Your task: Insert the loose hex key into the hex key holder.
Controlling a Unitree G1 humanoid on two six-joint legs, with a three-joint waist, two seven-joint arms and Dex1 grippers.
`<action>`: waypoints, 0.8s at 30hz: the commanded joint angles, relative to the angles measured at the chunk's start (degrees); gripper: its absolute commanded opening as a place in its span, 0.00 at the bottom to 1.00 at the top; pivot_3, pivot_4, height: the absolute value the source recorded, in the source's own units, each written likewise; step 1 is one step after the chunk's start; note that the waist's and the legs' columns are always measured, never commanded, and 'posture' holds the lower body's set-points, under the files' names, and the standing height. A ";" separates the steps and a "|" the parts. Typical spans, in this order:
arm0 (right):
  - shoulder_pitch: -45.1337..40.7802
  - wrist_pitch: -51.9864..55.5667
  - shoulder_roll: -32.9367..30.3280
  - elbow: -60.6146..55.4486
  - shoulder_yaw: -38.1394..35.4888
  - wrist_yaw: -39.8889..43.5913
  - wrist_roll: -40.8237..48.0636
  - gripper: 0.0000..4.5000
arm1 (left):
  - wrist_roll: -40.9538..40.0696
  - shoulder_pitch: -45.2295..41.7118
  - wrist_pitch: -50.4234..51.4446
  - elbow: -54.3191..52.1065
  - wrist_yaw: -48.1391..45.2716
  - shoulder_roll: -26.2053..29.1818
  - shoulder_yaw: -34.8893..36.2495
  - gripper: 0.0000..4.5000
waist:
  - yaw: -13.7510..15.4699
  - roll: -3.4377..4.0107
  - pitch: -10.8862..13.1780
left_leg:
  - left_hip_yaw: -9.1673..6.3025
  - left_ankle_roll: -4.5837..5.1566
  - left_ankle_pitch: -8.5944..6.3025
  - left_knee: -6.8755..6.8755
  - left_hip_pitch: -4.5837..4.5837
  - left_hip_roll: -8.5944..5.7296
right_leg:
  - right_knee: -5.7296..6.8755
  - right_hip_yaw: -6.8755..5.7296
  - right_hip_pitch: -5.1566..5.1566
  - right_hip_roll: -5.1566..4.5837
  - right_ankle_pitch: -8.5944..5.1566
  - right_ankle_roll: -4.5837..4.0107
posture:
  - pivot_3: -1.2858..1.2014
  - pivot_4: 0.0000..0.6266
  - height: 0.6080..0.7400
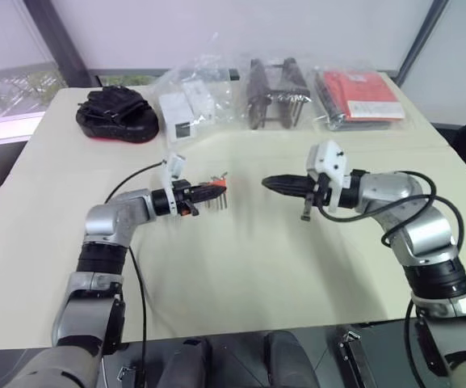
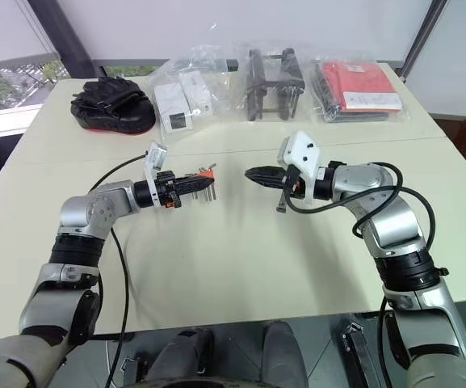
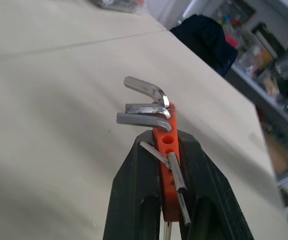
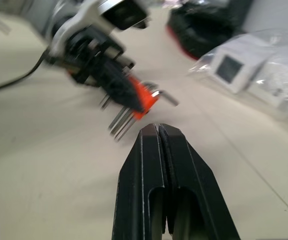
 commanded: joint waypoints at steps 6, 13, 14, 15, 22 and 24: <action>0.96 -2.97 -0.42 -2.83 0.92 0.54 -2.59 0.00 | 0.76 0.85 9.00 4.97 9.59 0.08 1.78 0.68 | 0.98 -0.03 0.01 | 0.02 -0.01 0.00 0.03 0.06 0.00 | -0.01 0.00 0.09 -0.02 0.01 0.01 | 0.52 0.24 1.00; 2.05 -2.63 -0.62 -2.43 0.31 0.60 -2.77 0.00 | 8.77 4.59 -2.02 -1.14 14.24 5.21 -2.50 0.99 | 1.00 -0.01 0.00 | 0.01 0.37 -0.24 0.01 0.56 0.04 | -0.21 -0.03 0.68 0.01 0.01 0.01 | 0.52 0.24 1.00; 2.35 -2.51 -0.82 -2.48 0.06 0.61 -2.69 0.00 | 11.03 5.52 -4.60 -2.92 15.40 6.58 -3.88 0.99 | 0.99 -0.01 0.00 | 0.03 0.35 -0.24 0.00 0.60 0.07 | -0.21 -0.02 0.68 0.02 0.01 0.01 | 0.52 0.24 1.00; 2.69 -2.28 -0.95 -2.53 -0.25 0.45 -2.59 0.00 | 12.76 6.24 -7.29 -4.71 16.48 7.92 -4.29 0.99 | 0.96 0.00 -0.01 | 0.04 0.32 -0.22 -0.02 0.60 0.08 | -0.21 -0.02 0.67 0.03 0.01 0.01 | 0.52 0.24 1.00; 5.30 -0.93 -0.01 -2.43 -2.55 -2.20 -1.83 0.00 | 11.77 8.80 -14.49 -15.94 19.11 10.13 1.41 0.99 | 2.56 -0.04 0.05 | -0.07 0.39 -0.27 0.03 0.33 0.04 | -0.34 -0.01 0.54 -0.01 0.01 0.01 | 0.52 0.24 1.00; 6.03 -1.00 1.16 -1.71 -3.18 -3.94 -1.79 0.00 | 11.04 10.01 -17.22 -18.58 19.92 9.06 3.69 0.99 | 3.13 -0.05 0.05 | -0.14 0.38 -0.26 0.09 0.27 0.01 | -0.42 0.00 0.55 -0.05 0.04 0.05 | 0.52 0.24 1.00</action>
